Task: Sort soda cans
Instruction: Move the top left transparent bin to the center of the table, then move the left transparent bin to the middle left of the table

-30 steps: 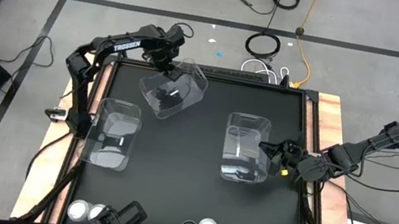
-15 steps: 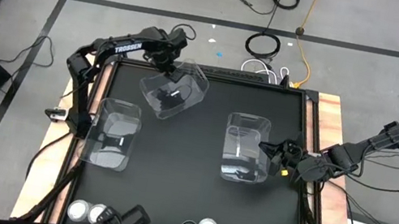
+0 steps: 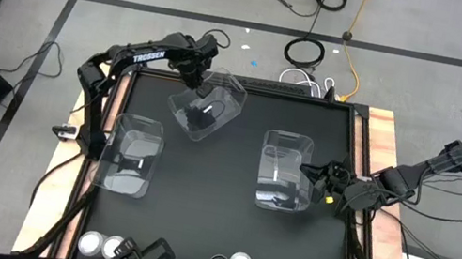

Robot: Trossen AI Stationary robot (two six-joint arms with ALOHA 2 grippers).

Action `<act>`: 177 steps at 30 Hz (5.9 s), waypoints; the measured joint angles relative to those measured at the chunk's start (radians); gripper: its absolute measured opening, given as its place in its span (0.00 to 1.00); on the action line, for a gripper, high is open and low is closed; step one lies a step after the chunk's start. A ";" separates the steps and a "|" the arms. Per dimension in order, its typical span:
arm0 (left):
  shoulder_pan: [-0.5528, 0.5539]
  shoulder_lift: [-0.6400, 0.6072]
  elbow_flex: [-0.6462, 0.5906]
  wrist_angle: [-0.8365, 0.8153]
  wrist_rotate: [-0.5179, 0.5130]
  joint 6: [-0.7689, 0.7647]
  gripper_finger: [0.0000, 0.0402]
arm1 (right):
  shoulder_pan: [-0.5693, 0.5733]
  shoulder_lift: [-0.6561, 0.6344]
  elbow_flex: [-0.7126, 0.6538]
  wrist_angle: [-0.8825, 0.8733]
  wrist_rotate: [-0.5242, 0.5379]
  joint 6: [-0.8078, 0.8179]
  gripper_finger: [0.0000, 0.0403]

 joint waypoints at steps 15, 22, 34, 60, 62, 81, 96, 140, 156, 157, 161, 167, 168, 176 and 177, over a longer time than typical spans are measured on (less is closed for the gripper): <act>-0.096 -0.002 0.001 -0.065 0.039 -0.245 0.01 | 0.000 -0.001 0.000 -0.042 0.003 -0.094 0.09; -0.215 -0.002 0.001 -0.085 0.040 -0.471 0.01 | 0.000 -0.001 0.000 -0.075 0.005 -0.137 0.09; -0.453 -0.002 0.001 -0.092 0.029 -0.883 0.00 | 0.000 -0.001 0.000 -0.089 0.000 -0.165 0.09; -0.701 0.000 0.000 -0.141 -0.033 -1.242 0.00 | 0.000 -0.001 0.000 -0.090 -0.029 -0.180 0.09; -0.715 0.000 0.000 -0.140 -0.033 -1.288 0.00 | 0.000 -0.001 0.000 -0.090 -0.057 -0.182 0.09; -0.767 0.001 -0.001 -0.105 -0.072 -1.480 0.03 | 0.000 -0.004 0.000 -0.090 -0.134 -0.274 0.09; -0.765 0.001 -0.001 -0.078 -0.091 -1.357 0.06 | 0.000 -0.013 0.000 -0.090 -0.179 -0.350 0.09; -0.898 -0.605 -0.188 -0.542 -0.437 -1.279 0.25 | 0.000 -0.018 0.000 -0.089 -0.157 -0.265 0.09; -0.892 -1.064 -0.618 -0.401 -0.353 -1.221 0.25 | -0.016 -0.005 0.000 -0.050 -0.038 -0.064 0.09; -0.888 -1.087 -0.633 -0.390 -0.353 -1.204 0.25 | -0.019 -0.003 0.000 -0.050 -0.038 -0.052 0.09; -0.860 -1.131 -0.652 -0.333 -0.340 -1.067 0.25 | -0.027 0.009 0.000 -0.050 -0.038 -0.016 0.09; -0.781 -1.109 -0.652 -0.233 -0.287 -0.851 0.25 | -0.034 0.038 0.000 -0.031 -0.038 0.035 0.09; -0.762 -1.102 -0.652 -0.233 -0.275 -0.836 0.25 | -0.034 0.044 0.000 -0.023 -0.038 0.039 0.09; -0.686 -1.040 -0.652 -0.180 -0.115 -0.916 0.25 | -0.034 0.103 0.000 0.027 -0.042 0.048 0.09; -0.686 -1.028 -0.652 -0.160 -0.113 -0.920 0.25 | -0.034 0.109 0.000 0.031 -0.043 0.048 0.09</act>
